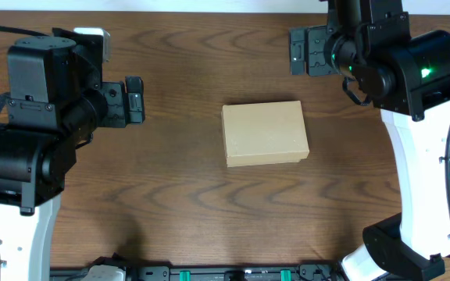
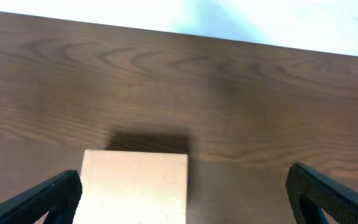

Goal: Pack container

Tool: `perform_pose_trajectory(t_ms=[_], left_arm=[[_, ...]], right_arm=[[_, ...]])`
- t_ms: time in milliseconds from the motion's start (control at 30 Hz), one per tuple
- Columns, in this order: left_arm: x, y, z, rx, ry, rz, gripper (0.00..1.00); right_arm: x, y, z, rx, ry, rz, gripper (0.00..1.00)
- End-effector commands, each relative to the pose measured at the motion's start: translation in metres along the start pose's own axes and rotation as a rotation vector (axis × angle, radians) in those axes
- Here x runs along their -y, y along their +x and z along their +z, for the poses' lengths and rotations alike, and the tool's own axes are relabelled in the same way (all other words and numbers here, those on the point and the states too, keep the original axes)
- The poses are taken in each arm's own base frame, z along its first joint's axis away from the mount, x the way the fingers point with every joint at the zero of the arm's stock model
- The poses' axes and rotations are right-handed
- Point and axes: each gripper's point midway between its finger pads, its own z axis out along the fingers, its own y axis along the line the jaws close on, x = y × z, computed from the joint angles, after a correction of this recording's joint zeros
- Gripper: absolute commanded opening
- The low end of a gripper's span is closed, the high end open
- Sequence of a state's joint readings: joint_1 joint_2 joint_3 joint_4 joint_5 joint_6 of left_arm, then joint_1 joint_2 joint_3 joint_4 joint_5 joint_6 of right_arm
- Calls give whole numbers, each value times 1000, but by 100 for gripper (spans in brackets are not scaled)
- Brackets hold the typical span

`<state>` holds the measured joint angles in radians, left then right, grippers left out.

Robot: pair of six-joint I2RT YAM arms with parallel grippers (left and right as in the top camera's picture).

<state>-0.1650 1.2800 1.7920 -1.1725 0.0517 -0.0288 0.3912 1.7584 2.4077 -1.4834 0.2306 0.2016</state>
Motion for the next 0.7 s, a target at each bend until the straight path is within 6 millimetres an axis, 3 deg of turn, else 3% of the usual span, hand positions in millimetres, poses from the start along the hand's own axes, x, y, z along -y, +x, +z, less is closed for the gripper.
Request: perform_pose_trajectory(t_ms=[0,300,667], left_arm=[[-2,2,-4,-3,-12,-1,95],[-3,13,-4,-48,-16,0,95],[-3,13,-4,-48,-16,0,95]], right_arm=[[5,-2,-5,17,35,4,99],[11,23,-6,-83,56,-22,99],[11,22,-6,-80,55,-22,99]])
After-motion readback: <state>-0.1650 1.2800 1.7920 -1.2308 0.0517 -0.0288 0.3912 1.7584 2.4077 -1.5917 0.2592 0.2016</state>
